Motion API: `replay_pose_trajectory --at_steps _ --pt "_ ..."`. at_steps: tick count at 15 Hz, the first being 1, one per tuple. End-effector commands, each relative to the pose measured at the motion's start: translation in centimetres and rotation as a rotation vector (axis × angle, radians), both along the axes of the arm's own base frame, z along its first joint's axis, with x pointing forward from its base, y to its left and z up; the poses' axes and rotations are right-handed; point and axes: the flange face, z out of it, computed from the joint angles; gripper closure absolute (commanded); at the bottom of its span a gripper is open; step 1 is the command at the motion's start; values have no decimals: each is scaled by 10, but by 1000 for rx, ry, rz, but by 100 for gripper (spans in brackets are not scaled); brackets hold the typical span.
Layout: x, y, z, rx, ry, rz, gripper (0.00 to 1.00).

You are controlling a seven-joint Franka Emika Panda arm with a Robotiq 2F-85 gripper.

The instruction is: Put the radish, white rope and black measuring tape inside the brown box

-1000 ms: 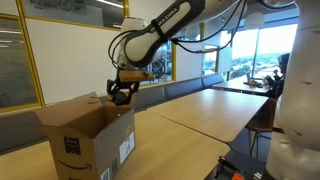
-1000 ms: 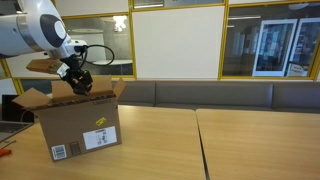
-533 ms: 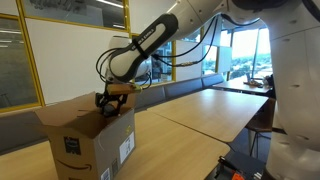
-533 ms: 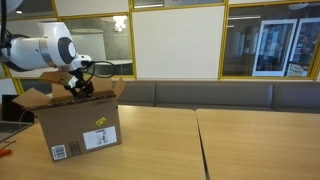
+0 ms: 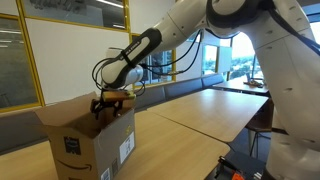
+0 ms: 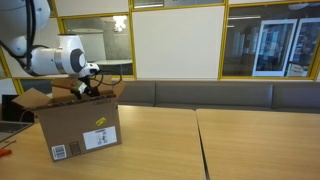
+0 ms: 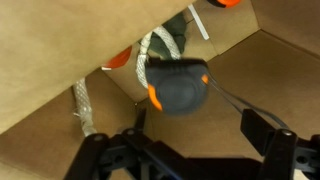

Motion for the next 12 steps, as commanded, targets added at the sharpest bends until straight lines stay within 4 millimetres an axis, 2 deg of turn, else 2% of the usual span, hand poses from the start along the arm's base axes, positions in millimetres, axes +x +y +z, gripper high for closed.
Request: replay_pose_trajectory --at_steps 1,4,6,9,12 --pt "17 -6 1 5 33 -11 0" --pt "19 -18 0 -23 88 -38 0" --pt "15 -30 9 -63 108 -56 0" --pt "7 -47 32 -97 112 -79 0" --pt "-6 -65 68 -126 83 -101 0"
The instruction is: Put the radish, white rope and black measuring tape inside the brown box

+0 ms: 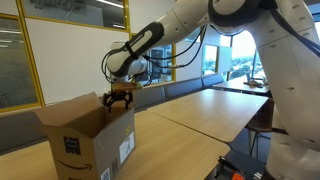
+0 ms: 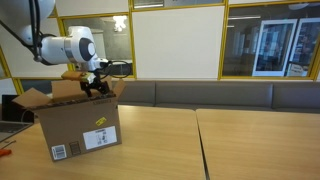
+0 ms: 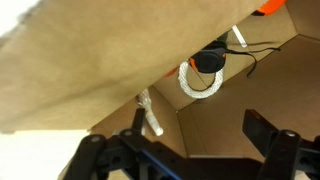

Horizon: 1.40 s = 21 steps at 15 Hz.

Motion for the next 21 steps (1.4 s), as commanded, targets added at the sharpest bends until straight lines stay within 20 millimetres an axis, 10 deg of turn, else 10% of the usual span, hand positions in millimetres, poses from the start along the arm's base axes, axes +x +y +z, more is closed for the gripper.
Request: replay_pose_trajectory --at_steps 1,11,21 --pt "-23 -18 57 -48 -48 -19 0" --pt "-135 -113 166 -119 -128 -142 0" --pt "-234 -237 136 0 43 -201 0"
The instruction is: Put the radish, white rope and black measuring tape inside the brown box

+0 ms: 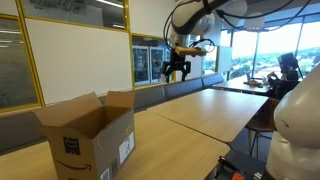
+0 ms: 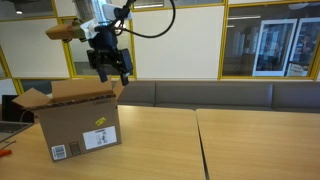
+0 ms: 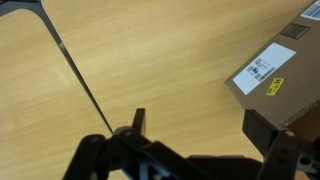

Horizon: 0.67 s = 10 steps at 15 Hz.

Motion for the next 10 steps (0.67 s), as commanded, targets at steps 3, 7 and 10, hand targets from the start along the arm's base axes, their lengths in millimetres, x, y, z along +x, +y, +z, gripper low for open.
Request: replay_pose_trajectory --at_steps 3,7,10 --pt "-48 -38 -24 68 112 72 0" --pt "-66 -41 -35 86 227 185 0" --pt "-74 -39 -38 94 285 240 0"
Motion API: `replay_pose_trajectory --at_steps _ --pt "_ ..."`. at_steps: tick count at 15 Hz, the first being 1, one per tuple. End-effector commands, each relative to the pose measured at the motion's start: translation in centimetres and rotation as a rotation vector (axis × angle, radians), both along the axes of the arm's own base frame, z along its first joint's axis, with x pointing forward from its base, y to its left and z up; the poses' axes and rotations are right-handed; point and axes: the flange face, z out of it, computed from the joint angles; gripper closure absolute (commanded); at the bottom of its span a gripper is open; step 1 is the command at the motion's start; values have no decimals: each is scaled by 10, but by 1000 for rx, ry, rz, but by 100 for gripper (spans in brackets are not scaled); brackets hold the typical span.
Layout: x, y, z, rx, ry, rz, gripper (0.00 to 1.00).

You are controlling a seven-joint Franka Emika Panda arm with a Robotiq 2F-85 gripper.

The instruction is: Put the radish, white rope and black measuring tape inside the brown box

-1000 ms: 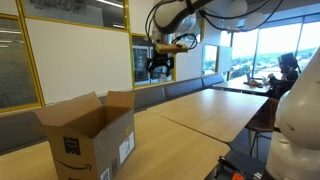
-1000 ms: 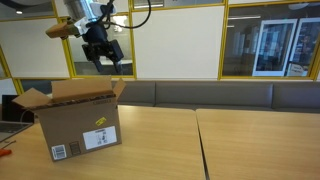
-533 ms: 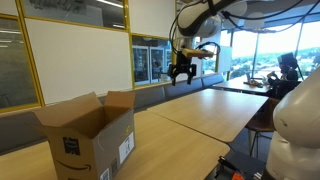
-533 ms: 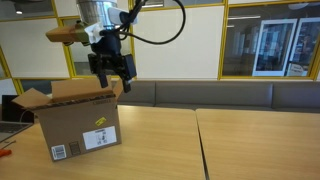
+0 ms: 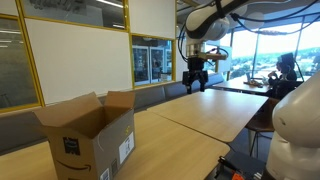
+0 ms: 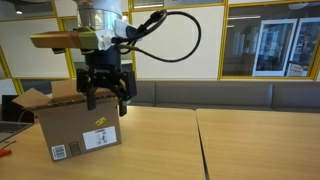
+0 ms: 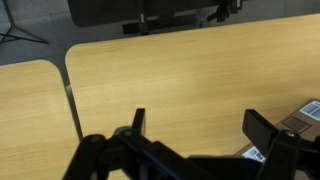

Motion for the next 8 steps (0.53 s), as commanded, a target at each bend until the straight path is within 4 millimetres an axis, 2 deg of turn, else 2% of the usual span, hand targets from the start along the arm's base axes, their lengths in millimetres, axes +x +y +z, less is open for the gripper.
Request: replay_pose_trajectory --at_steps 1,2,8 --pt "-15 1 3 31 39 55 0" --pt "-5 0 -1 7 34 30 0" --pt "-4 1 -5 8 46 32 0"
